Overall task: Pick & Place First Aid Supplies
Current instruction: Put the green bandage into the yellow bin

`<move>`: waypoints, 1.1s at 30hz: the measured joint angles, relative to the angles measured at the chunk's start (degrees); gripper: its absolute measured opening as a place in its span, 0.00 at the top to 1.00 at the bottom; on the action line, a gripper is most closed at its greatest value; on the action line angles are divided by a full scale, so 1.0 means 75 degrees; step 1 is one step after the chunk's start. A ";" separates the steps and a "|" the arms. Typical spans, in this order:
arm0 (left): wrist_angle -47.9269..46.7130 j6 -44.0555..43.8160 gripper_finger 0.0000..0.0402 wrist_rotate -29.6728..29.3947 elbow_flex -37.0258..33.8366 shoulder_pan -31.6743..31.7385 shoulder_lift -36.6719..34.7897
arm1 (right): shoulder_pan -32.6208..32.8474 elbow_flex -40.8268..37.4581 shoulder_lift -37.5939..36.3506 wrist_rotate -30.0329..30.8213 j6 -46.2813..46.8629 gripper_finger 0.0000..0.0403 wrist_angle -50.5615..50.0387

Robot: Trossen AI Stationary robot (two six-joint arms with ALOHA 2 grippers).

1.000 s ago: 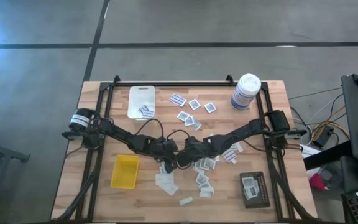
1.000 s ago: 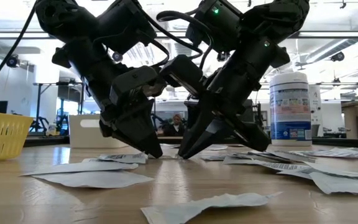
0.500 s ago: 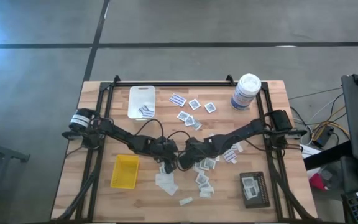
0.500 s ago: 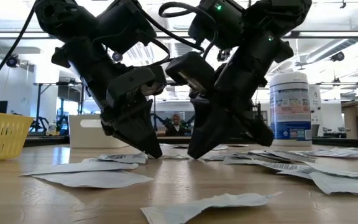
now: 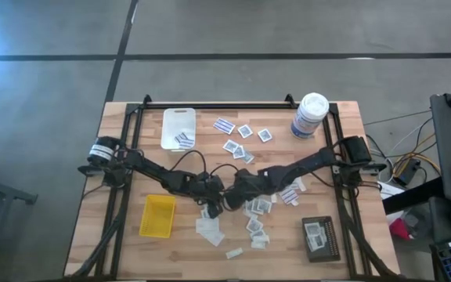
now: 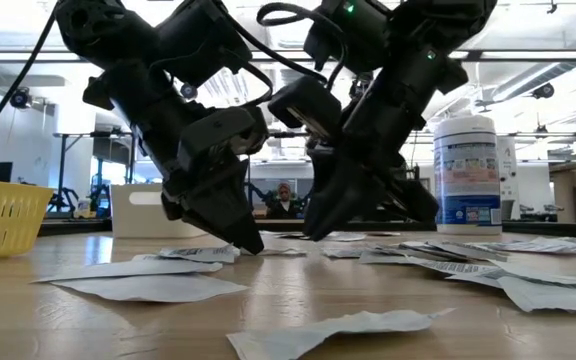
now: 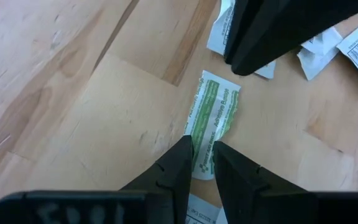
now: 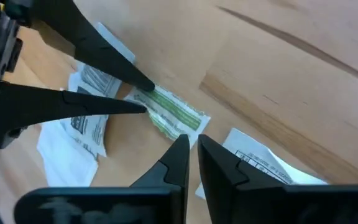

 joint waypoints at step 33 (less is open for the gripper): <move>0.0000 -0.0428 0.78 0.0673 0.0000 0.0017 0.0000 | 0.1343 0.1571 0.0149 0.2290 -0.9460 0.74 -0.1947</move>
